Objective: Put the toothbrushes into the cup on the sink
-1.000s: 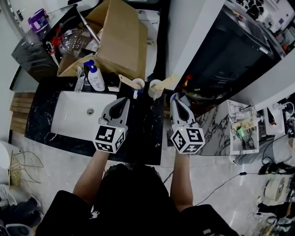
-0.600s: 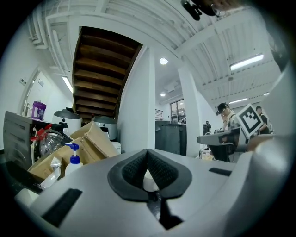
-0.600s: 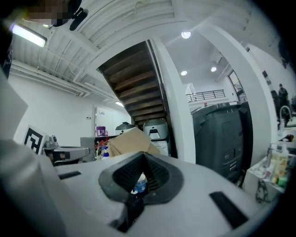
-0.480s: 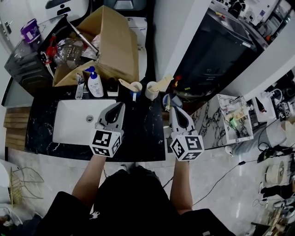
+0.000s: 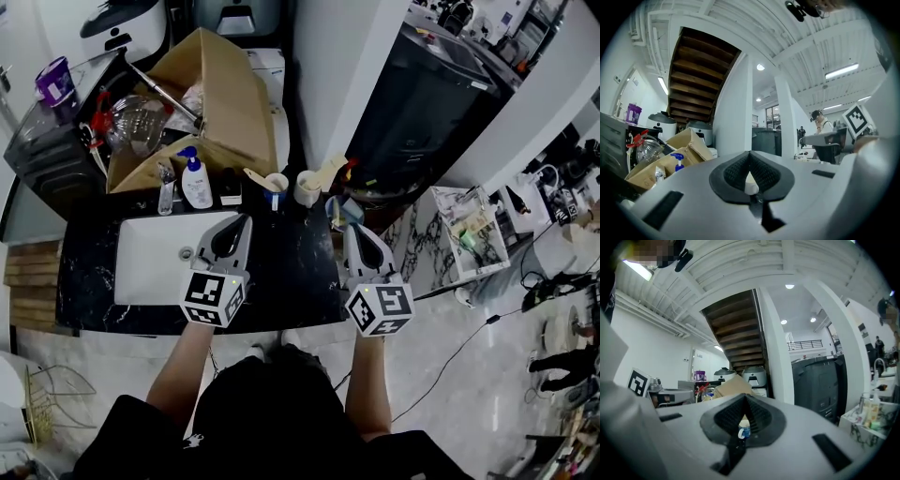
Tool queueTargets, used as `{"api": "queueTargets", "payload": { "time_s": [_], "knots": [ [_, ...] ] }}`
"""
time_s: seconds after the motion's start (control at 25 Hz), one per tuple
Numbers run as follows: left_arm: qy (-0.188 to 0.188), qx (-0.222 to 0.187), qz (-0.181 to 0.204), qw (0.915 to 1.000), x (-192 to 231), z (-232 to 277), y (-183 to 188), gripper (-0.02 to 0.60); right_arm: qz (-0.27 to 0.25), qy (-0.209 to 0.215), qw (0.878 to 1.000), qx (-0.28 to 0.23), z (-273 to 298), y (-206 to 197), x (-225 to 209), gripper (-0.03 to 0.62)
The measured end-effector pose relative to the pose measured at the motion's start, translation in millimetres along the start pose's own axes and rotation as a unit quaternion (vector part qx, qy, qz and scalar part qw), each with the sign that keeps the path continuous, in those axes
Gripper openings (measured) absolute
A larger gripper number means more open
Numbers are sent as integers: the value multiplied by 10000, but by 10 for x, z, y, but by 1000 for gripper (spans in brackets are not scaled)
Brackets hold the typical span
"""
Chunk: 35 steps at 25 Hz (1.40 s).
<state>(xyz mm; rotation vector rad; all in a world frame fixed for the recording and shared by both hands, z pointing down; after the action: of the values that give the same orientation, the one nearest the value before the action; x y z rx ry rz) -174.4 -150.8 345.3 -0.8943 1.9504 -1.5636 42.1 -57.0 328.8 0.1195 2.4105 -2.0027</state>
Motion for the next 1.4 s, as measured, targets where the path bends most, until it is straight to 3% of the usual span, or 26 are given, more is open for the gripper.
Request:
{"api": "queueTargets", "payload": {
  "time_s": [0.32, 0.84, 1.4],
  "knots": [
    [10, -102, 71, 9999, -4, -53, 49, 3, -67, 70, 10000, 1, -31, 21, 70, 2],
    [311, -73, 164, 9994, -223, 145, 49, 3, 40, 417, 9991, 63, 57, 84, -257, 2],
    [322, 18, 284, 9991, -326, 259, -23, 3, 87, 474, 9988, 77, 104, 27, -409, 2]
  ]
}}
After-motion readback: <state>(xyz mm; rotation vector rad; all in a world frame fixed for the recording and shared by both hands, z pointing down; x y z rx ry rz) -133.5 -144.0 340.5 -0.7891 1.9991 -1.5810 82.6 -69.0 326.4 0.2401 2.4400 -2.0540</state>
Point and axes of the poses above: the fingertips, and each gripper's own axes: z forward along the fingers, x to its left, y out of its top, the point moved 5 cm from there along -z, backward along the fingers, and after that the axes turned 12 degrees about -x, right-handed, at the moved point
